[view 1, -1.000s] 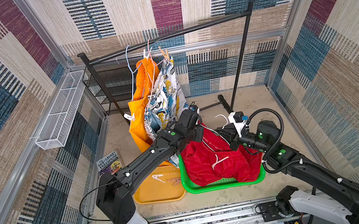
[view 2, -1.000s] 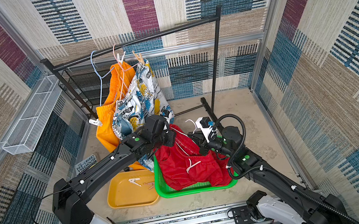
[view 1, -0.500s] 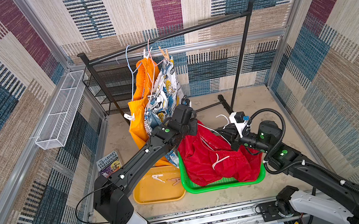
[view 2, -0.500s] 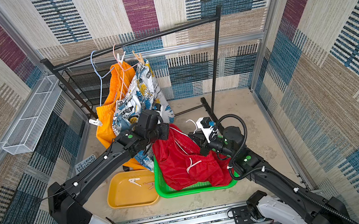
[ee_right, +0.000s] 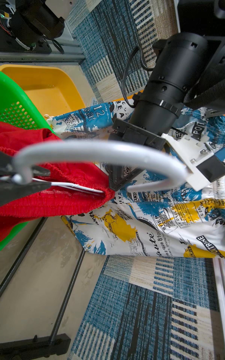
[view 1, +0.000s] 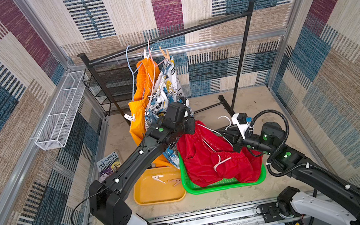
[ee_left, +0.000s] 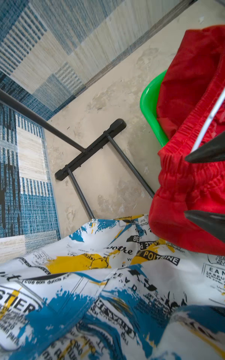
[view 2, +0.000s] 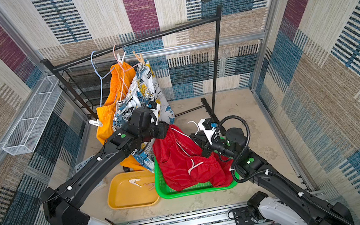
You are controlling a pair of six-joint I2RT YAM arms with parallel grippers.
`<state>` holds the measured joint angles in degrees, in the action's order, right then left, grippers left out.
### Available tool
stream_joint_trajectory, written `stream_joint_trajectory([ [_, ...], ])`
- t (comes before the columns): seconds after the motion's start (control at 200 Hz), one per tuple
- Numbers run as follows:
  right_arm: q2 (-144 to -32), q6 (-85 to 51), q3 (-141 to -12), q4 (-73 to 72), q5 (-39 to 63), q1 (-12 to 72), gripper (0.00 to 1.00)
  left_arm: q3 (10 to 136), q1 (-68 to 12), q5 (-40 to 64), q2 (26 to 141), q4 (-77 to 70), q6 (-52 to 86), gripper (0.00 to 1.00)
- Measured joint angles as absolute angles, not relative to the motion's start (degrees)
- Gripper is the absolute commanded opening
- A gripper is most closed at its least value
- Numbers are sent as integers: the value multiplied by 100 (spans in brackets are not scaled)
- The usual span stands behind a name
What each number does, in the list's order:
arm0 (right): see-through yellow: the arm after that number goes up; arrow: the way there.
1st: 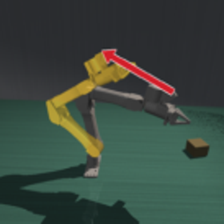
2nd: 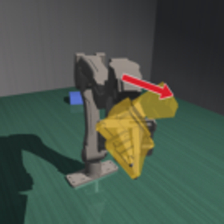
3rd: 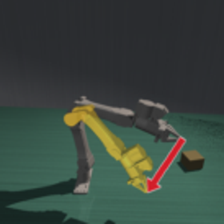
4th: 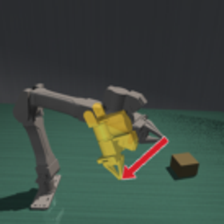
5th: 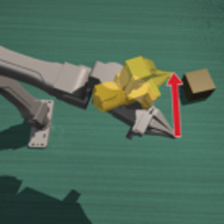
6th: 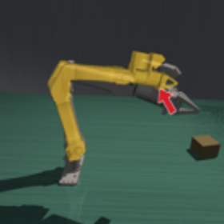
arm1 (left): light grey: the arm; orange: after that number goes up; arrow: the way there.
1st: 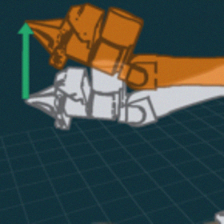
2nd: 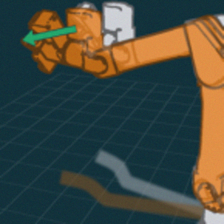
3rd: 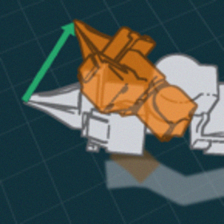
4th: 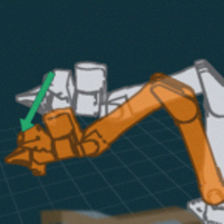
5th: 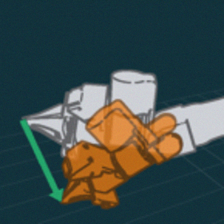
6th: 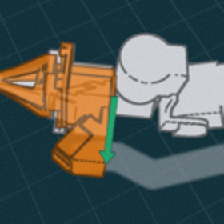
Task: Remove the clothespins securing shorts to the hanger
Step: Remove the shorts from the hanger.
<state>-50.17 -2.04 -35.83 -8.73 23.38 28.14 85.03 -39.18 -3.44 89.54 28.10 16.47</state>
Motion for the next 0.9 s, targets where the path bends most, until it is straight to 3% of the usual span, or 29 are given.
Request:
stream_joint_trajectory([
  [0.376, -5109, -204, -3583, -873, 2355, 2814, 0, 8543, -3946, 56, 9065, 2818, 1315, 56],
  [0.902, -5111, -143, -3601, -823, 2403, 2814, 0, 9188, -4053, -185, 9566, 3400, 187, 45],
])
